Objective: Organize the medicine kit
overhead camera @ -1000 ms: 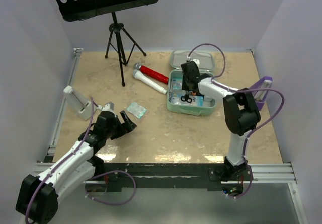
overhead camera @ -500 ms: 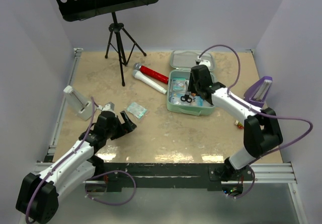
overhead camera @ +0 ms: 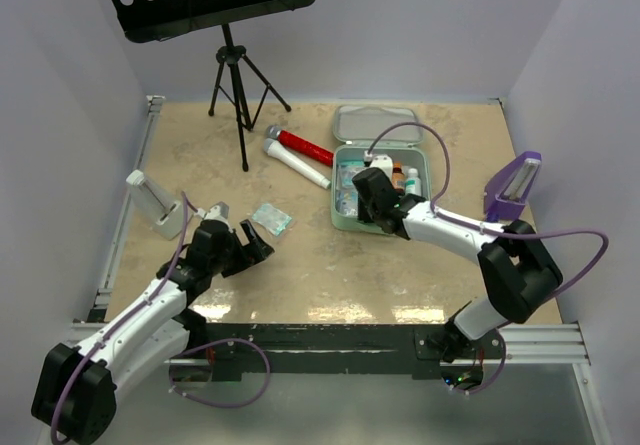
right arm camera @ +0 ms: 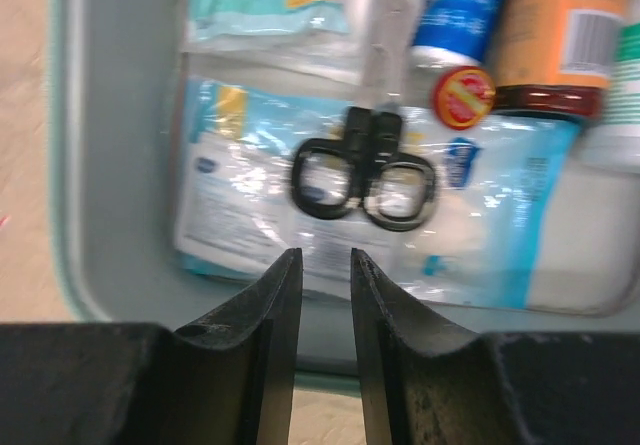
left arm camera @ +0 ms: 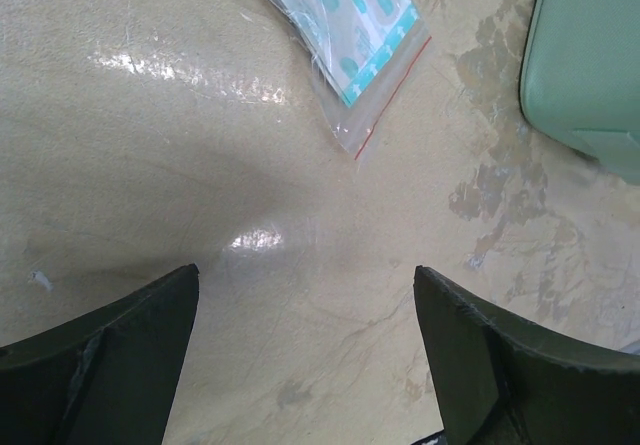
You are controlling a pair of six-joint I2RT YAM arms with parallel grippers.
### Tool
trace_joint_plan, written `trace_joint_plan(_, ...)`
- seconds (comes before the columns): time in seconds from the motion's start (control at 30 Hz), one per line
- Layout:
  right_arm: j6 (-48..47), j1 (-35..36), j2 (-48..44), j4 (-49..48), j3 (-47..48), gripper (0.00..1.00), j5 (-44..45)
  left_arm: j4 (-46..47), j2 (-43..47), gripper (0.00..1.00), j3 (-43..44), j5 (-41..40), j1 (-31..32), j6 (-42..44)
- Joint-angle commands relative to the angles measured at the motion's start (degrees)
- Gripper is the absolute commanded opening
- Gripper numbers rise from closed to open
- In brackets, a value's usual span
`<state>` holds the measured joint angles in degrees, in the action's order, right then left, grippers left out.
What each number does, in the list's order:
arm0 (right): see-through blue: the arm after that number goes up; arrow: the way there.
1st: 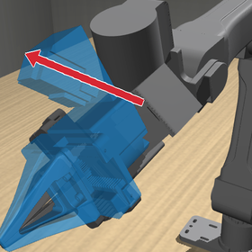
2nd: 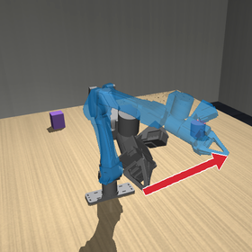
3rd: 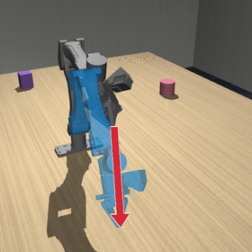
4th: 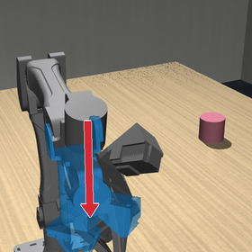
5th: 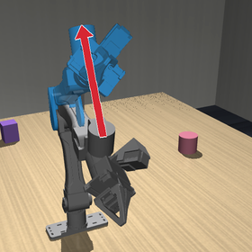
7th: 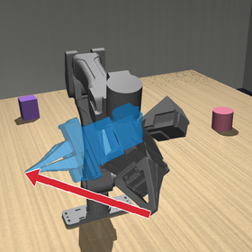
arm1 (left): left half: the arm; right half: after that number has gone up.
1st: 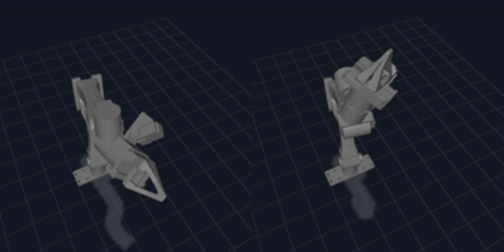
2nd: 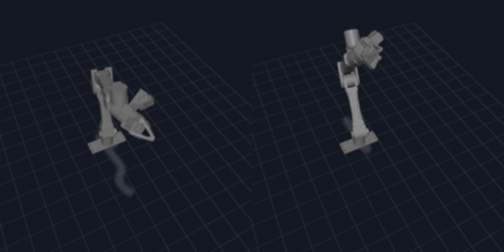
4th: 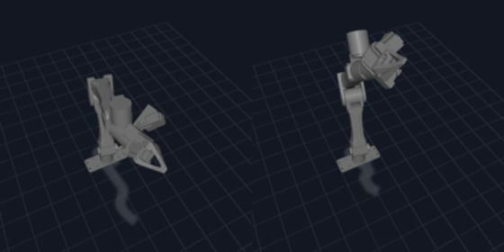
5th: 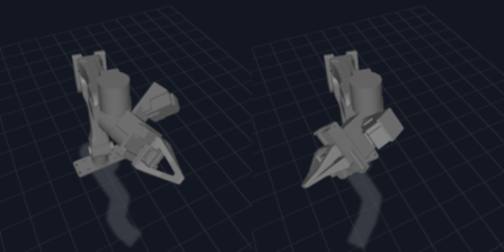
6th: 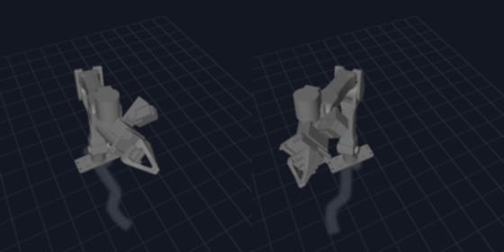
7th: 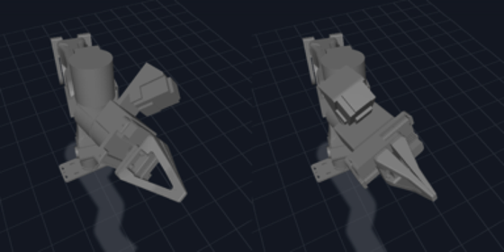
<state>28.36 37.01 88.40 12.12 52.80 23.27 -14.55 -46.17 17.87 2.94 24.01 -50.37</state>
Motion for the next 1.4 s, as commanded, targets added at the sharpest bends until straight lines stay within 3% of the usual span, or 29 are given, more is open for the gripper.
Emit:
trace_joint_plan(0.0,5.12,5.52,-0.16,2.82,-0.24,0.31,-3.48,0.75,1.52,0.92,1.03,1.45,-0.37,-0.78)
trace_joint_plan(0.27,12.51,10.18,1.42,-0.69,0.37,0.32,-11.48,5.48,-1.72,0.92,0.41,5.05,-0.37,-1.22)
trace_joint_plan(0.43,14.97,9.57,-1.82,4.57,4.85,0.35,-3.08,9.09,-4.54,0.92,1.90,8.22,-0.28,-2.01)
trace_joint_plan(0.53,13.92,5.63,-6.47,7.82,8.10,0.41,1.42,10.93,-4.89,0.93,3.05,9.89,-0.19,-2.01)
trace_joint_plan(0.67,9.53,-5.96,-11.58,6.87,9.69,0.45,2.22,13.22,-5.94,0.93,4.45,11.30,1.03,-1.93)
trace_joint_plan(0.83,5.48,-19.33,-7.30,5.28,12.58,0.51,1.26,13.58,-7.44,0.93,4.55,9.81,4.11,-2.19)
trace_joint_plan(1.03,5.83,-23.38,1.41,4.58,14.27,0.61,2.32,13.58,-7.44,0.93,3.05,9.01,4.91,-3.07)
trace_joint_plan(1.2,7.06,-24.71,3.18,2.83,11.29,0.61,-0.94,17.87,-7.61,0.93,2.96,9.28,5.87,-2.98)
trace_joint_plan(1.37,7.85,-24.80,1.87,1.07,6.89,0.60,-5.15,19.73,-16.65,0.91,7.96,8.84,10.08,-1.93)
